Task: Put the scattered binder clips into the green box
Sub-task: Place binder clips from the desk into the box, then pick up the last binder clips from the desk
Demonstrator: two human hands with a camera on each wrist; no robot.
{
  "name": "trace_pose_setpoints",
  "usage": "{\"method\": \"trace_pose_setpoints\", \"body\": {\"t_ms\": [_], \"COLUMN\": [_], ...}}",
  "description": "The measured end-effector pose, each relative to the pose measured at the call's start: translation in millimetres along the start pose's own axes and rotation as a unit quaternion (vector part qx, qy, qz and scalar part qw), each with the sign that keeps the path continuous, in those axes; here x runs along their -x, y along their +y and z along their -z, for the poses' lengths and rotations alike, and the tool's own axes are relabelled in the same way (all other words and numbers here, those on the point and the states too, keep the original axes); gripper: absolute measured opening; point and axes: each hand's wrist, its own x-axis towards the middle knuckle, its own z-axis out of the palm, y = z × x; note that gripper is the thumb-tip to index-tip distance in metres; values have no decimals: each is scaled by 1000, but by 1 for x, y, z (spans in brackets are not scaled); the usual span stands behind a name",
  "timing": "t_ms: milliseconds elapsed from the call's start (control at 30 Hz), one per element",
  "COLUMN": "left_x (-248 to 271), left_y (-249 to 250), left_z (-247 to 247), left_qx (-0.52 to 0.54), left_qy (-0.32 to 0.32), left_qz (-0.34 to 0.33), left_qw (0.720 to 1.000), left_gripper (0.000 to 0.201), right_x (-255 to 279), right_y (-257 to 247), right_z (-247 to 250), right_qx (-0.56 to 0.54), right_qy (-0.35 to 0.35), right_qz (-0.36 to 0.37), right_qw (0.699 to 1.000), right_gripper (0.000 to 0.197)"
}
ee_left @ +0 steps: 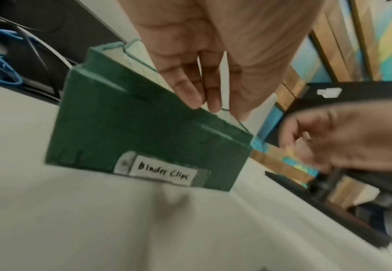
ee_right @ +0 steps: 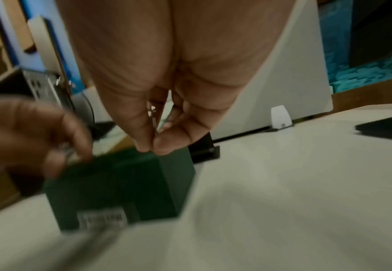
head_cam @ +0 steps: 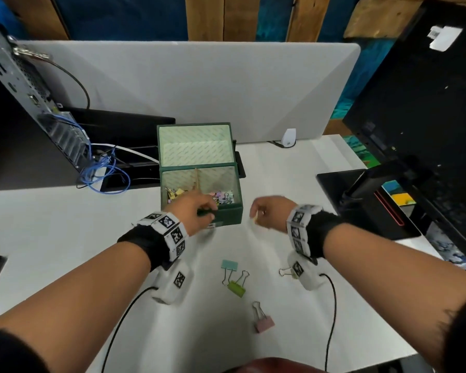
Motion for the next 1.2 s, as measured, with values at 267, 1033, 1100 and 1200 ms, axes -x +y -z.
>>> {"method": "trace_pose_setpoints", "body": {"t_ms": [267,1033,1100,1200], "left_x": [31,29,29,29], "left_y": [3,18,14,11], "left_z": [-33,-90,-91,-91], "left_qx": [-71,-156,-138,-112], "left_qy": [-161,-282,-270,-255], "left_qz": [-49,-173,-165,-154], "left_qw": [983,931,938,948], "left_gripper": [26,37,36,36], "right_x": [-22,84,90,99], "right_y": [-52,64,58,48], "right_z": [26,-43,-46,-53], "right_qx": [-156,120,108,133], "right_qy": [104,-143,-148,-169], "right_qz": [57,-46,-44,-38], "right_qw": [981,981,982,976], "right_gripper": [38,63,72,86]}}
